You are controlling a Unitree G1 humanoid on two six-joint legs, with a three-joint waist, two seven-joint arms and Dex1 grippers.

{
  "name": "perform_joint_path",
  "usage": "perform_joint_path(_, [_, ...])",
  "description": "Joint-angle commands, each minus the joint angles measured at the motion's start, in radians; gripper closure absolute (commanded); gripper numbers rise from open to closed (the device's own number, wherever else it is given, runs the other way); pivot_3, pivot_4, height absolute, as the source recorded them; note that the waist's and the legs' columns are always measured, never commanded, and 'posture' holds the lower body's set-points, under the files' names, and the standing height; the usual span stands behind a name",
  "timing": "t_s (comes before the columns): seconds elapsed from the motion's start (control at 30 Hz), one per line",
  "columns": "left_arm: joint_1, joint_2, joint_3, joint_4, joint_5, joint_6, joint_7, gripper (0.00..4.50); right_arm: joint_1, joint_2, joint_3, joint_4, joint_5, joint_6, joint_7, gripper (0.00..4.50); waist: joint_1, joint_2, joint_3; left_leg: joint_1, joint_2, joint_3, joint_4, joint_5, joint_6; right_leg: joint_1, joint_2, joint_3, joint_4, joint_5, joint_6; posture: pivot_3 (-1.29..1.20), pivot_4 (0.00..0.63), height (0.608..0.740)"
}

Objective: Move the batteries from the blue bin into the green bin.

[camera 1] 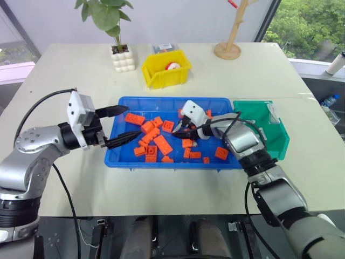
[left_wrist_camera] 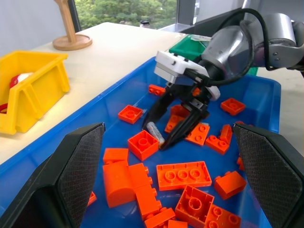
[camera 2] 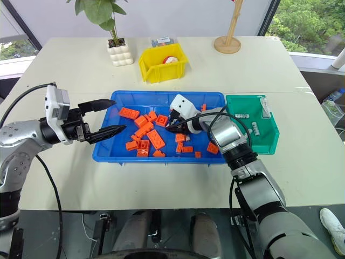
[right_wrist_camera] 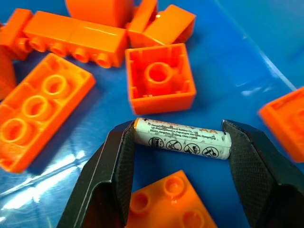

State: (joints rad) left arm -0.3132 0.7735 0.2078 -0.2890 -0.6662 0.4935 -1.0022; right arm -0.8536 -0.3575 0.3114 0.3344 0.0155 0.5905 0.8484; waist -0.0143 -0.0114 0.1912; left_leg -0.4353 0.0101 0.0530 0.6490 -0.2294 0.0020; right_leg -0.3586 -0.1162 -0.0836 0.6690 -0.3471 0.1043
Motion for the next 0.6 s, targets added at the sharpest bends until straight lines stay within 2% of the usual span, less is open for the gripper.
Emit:
perform_joint_path(0.03, [-0.046,-0.008,-0.021,0.002,-0.013,-0.017,-0.036,0.00,-0.104,-0.063,-0.093,-0.098,0.025,0.027,0.001,2.28,0.003,0.000,0.000,0.000,0.000,0.000,0.000,0.000,0.000,0.000,0.000,0.000,0.000,0.000,0.000,0.00,0.150,0.739])
perform_joint_path(0.17, [-0.134,-0.059,-0.067,0.083,-0.027,-0.008,-0.077,0.00,-0.147,-0.166,-0.166,-0.149,0.047,0.085,0.014,2.28,0.008,0.000,0.000,0.000,-0.001,0.000,0.000,0.000,0.000,0.001,0.000,0.000,0.000,0.000,0.000,0.00,0.150,0.739])
perform_joint_path(0.3, [-0.213,-0.111,-0.131,0.164,0.015,-0.035,-0.123,0.00,-0.111,-0.277,-0.212,-0.224,0.048,0.138,0.013,2.28,0.004,-0.001,0.000,0.000,-0.001,0.000,0.000,0.000,0.000,0.001,0.000,0.000,0.000,0.000,0.000,0.00,0.150,0.739])
perform_joint_path(0.4, [-0.291,-0.157,-0.186,0.260,0.040,-0.054,-0.179,0.00,-0.025,-0.374,-0.283,-0.318,0.066,0.222,0.003,2.28,0.008,-0.001,0.000,0.000,-0.001,0.000,0.000,0.000,0.000,0.001,0.000,0.000,0.000,0.000,0.000,0.00,0.150,0.739])
perform_joint_path(0.6, [-0.385,-0.207,-0.242,0.409,0.100,-0.120,-0.268,0.00,0.142,-0.499,-0.384,-0.480,0.098,0.341,-0.022,2.28,0.003,0.000,0.000,-0.001,0.000,0.001,0.000,0.000,0.000,0.000,0.000,0.000,0.000,0.000,0.000,0.00,0.150,0.739])
